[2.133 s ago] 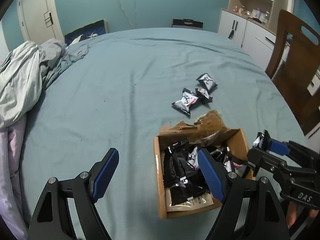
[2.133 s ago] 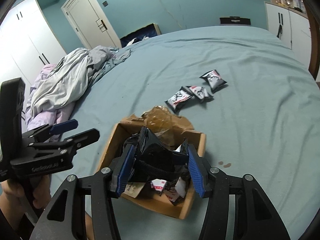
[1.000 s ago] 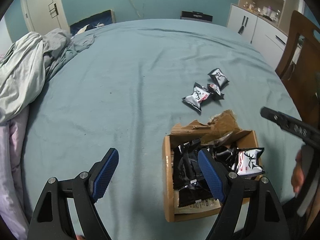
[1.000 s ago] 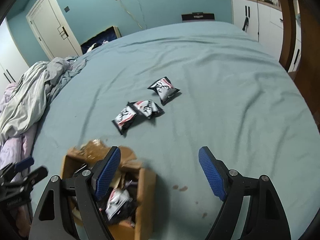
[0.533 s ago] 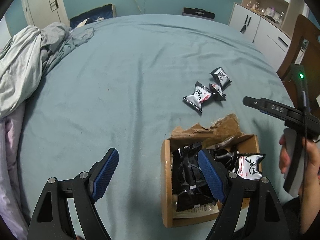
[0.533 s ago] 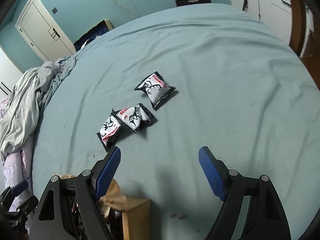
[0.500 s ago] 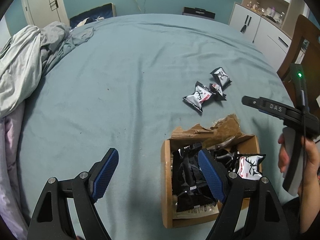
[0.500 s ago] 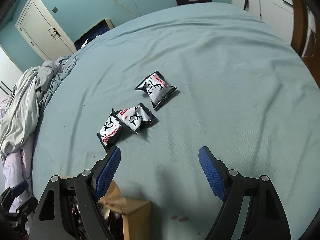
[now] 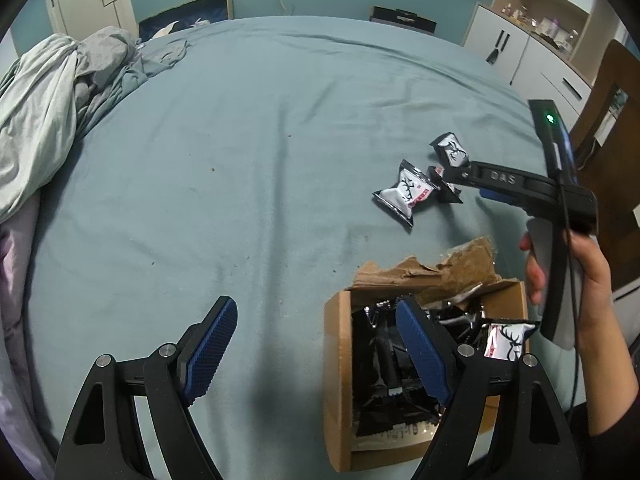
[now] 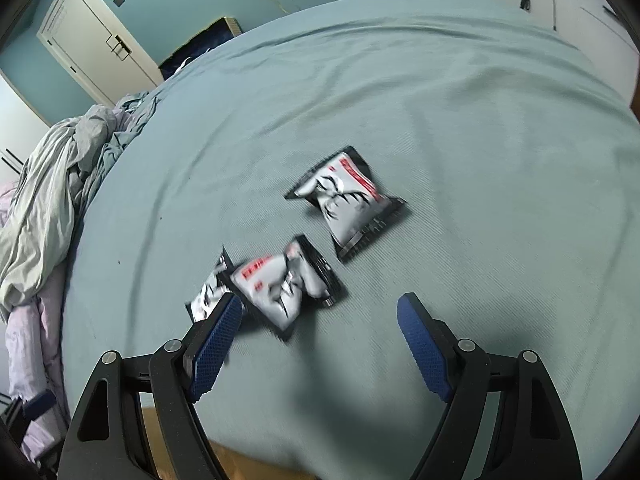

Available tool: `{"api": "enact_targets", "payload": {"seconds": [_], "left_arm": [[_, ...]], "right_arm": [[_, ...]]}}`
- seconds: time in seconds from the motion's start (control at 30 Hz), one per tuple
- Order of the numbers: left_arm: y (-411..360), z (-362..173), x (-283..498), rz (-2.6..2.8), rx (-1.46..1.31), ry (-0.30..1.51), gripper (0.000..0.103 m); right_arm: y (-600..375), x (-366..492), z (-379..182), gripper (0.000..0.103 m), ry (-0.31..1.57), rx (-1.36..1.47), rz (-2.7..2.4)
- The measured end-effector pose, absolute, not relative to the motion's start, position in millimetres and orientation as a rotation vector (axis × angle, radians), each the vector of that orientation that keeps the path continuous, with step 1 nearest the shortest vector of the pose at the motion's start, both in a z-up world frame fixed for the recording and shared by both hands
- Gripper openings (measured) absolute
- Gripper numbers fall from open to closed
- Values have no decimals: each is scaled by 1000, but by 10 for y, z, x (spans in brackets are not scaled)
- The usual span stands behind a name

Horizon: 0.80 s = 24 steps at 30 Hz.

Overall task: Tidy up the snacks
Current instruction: 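Reach the right tool to the pile and grasp a white-and-black packet, then grasp a white-and-black packet with the left tool while the right tool holds its packet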

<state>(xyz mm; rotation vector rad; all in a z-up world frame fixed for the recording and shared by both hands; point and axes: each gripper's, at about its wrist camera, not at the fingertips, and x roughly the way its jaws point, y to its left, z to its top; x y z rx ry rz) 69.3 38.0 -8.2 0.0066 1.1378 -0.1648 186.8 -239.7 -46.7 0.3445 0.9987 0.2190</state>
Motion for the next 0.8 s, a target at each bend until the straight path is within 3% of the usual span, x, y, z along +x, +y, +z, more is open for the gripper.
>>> {"api": "enact_targets", "payload": {"seconds": [0.3, 0.37, 0.43, 0.53, 0.8], "left_arm": [[423, -138, 750, -154, -24, 1161, 83], [418, -137, 751, -150, -19, 1158, 83], [410, -123, 744, -148, -17, 1147, 83], [413, -114, 713, -133, -2, 1128, 83], [261, -22, 583, -149, 101, 1067, 83]], "right_arm": [[-2220, 2219, -656, 79, 1065, 255, 247], [-2246, 2227, -655, 68, 1054, 257, 228], [-2267, 2212, -636, 31, 1055, 242, 218], [-2270, 2149, -604, 25, 1056, 269, 246], [-2431, 1629, -138, 24, 950, 299, 254]]}}
